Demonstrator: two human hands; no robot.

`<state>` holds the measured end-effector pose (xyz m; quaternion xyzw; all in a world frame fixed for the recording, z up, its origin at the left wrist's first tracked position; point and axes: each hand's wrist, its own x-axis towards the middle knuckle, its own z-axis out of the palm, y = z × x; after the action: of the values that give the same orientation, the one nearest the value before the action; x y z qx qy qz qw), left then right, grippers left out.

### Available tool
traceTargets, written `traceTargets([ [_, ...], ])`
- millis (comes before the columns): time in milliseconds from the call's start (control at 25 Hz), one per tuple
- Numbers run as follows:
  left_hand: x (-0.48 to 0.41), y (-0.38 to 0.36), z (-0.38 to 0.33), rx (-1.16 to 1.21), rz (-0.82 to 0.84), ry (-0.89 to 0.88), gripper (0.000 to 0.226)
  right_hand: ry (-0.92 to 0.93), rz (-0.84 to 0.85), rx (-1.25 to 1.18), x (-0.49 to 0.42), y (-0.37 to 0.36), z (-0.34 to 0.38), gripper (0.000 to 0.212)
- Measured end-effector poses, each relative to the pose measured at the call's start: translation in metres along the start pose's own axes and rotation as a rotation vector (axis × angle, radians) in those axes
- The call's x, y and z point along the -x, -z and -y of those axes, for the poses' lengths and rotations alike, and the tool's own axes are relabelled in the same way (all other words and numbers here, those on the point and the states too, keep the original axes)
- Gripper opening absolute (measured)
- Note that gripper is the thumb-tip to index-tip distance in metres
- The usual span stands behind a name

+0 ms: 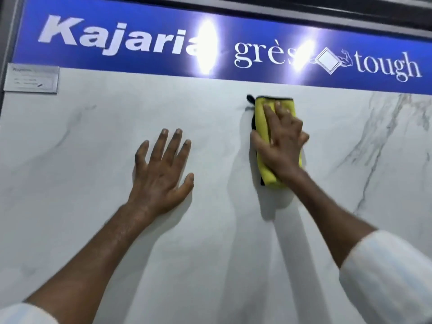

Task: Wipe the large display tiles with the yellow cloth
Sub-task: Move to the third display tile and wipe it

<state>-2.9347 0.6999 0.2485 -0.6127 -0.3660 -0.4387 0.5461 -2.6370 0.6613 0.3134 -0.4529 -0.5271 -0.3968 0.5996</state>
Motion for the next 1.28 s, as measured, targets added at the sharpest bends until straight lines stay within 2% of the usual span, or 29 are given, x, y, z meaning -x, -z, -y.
traceTargets([
  [120,0.003,-0.001,0.0,-0.008,-0.032,0.004,0.074,0.06,0.063,0.059,-0.081,-0.007,0.03,0.081],
  [240,0.004,-0.001,0.001,-0.003,-0.043,-0.019,0.072,0.137,0.097,0.106,-0.093,-0.019,0.053,0.079],
  [320,0.006,-0.002,0.002,0.006,-0.032,-0.027,0.072,0.185,0.069,0.093,-0.06,-0.019,0.053,0.077],
  [440,0.006,-0.002,0.003,0.001,-0.019,-0.032,0.073,0.257,0.033,0.023,0.046,-0.011,0.043,0.073],
  [520,0.005,0.002,0.003,0.015,-0.01,-0.029,0.074,0.249,0.036,0.02,0.131,-0.008,0.043,0.075],
  [600,0.012,0.006,0.001,0.06,-0.004,-0.045,0.076,0.205,0.03,0.04,0.162,-0.009,0.047,0.075],
  [760,0.064,0.012,-0.007,0.118,0.009,-0.111,0.077,0.235,0.031,0.001,0.022,-0.022,0.074,0.076],
  [840,0.089,0.012,-0.015,0.107,0.034,-0.125,0.077,0.181,0.08,0.015,-0.051,-0.022,0.088,0.079],
  [920,0.1,0.01,-0.018,0.087,0.035,-0.135,0.078,0.128,0.102,0.037,-0.073,-0.026,0.094,0.08],
  [1000,0.104,0.007,-0.016,0.081,0.021,-0.137,0.079,0.161,0.065,0.041,-0.034,-0.029,0.097,0.077],
  [1120,0.099,0.006,-0.018,0.099,-0.001,-0.123,0.076,0.266,-0.008,0.046,0.09,-0.026,0.085,0.073],
  [1280,0.125,0.021,-0.014,0.261,-0.046,-0.153,0.064,0.102,0.037,0.091,0.304,-0.014,0.071,0.068],
])
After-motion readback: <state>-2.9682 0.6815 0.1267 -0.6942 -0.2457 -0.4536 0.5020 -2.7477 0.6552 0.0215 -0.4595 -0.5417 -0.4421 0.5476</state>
